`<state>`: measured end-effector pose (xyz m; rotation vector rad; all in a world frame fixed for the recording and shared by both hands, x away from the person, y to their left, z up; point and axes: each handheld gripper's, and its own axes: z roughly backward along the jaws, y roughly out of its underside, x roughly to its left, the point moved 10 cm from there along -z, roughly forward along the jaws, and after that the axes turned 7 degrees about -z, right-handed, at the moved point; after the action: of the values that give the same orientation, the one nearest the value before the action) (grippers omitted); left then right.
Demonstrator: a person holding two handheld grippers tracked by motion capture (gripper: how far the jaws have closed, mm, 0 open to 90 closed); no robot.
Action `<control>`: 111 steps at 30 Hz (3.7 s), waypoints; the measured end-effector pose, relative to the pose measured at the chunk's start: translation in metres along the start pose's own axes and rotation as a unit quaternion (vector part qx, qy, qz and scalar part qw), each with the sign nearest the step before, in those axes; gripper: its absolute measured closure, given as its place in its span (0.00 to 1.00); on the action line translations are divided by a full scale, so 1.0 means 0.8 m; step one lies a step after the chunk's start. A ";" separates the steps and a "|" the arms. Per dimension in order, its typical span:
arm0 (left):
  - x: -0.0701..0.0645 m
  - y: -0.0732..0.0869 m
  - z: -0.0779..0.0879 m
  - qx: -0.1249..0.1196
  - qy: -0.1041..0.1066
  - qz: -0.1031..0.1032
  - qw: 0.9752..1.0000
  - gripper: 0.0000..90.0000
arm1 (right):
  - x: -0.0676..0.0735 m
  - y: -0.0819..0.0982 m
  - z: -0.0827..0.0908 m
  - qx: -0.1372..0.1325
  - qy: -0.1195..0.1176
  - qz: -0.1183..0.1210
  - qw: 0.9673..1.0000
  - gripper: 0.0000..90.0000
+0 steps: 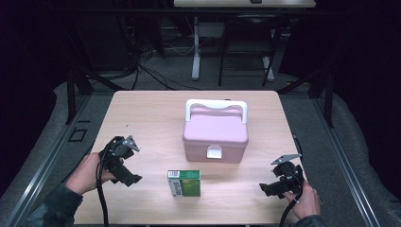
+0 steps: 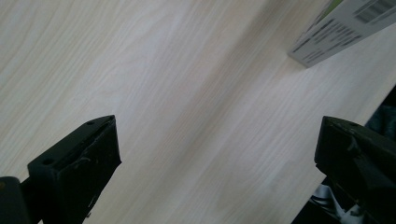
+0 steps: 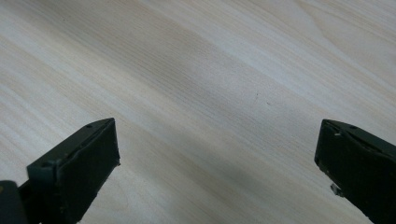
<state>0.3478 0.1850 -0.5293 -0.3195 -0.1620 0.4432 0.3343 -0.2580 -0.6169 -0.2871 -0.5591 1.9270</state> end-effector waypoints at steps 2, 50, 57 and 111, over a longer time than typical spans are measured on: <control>-0.004 -0.007 0.005 -0.002 0.007 -0.008 1.000 0.00 | 0.000 0.001 0.000 0.001 -0.001 -0.001 1.000 0.00; -0.092 -0.132 -0.022 0.092 0.086 -0.204 0.971 0.00 | 0.001 0.003 -0.005 0.009 -0.007 0.007 1.000 0.01; -0.098 -0.139 -0.031 0.100 0.081 -0.219 0.967 0.01 | 0.001 0.004 -0.005 0.010 -0.008 0.007 1.000 0.01; -0.099 -0.134 -0.034 0.118 0.068 -0.234 0.963 0.70 | 0.001 0.004 -0.004 0.013 -0.005 0.011 1.000 0.02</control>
<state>0.3257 0.0508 -0.5253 -0.0695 -0.0453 -0.0305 0.3325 -0.2575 -0.6210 -0.2685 -0.5384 1.9564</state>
